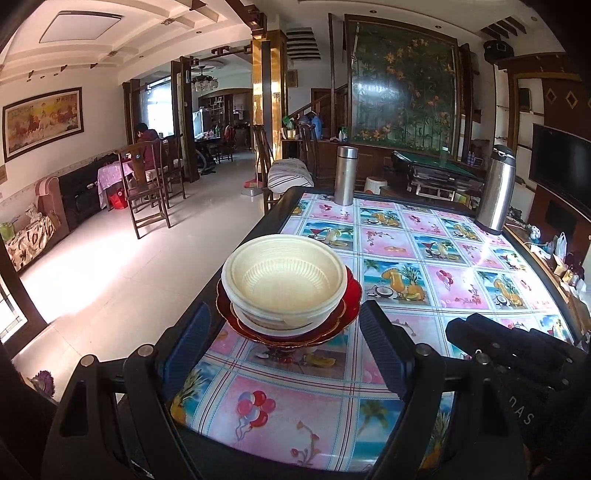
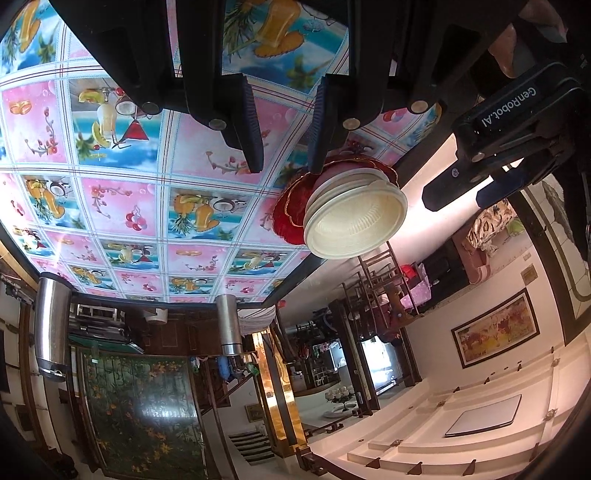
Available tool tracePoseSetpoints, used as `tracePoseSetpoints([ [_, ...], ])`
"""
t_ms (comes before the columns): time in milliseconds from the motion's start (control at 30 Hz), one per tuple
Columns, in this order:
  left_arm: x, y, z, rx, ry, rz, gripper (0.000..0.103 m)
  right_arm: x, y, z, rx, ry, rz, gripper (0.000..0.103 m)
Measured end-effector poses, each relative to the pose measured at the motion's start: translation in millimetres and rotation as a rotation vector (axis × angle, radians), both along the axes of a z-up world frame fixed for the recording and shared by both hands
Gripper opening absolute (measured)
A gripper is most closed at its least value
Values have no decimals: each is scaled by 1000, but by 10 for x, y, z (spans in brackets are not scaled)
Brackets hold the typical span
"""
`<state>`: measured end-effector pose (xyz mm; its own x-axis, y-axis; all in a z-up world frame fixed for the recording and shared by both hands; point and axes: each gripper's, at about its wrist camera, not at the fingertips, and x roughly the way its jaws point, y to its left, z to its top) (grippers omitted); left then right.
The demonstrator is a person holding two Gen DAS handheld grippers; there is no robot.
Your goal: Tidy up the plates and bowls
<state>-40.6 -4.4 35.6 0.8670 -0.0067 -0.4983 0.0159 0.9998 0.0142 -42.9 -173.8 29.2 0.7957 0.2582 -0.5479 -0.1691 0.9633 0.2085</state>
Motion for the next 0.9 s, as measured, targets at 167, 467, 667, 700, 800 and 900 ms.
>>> tracePoseSetpoints([
  [167, -4, 7, 5, 0, -3, 1, 83, 2, 13, 18, -3, -4, 2, 28],
  [467, -5, 8, 0, -5, 4, -1, 83, -4, 34, 40, -5, -9, 5, 28],
  [667, -17, 7, -25, -4, 4, -2, 83, -6, 35, 38, -4, -8, 4, 28],
  [700, -15, 4, -28, -6, 3, -4, 83, -5, 34, 39, -5, -9, 3, 28],
  [800, -3, -6, -54, -8, 2, -7, 83, -24, 27, 45, 1, -13, -4, 28],
  [900, 30, -65, -109, -1, 13, -15, 83, -38, -2, 46, 2, -14, -14, 28],
])
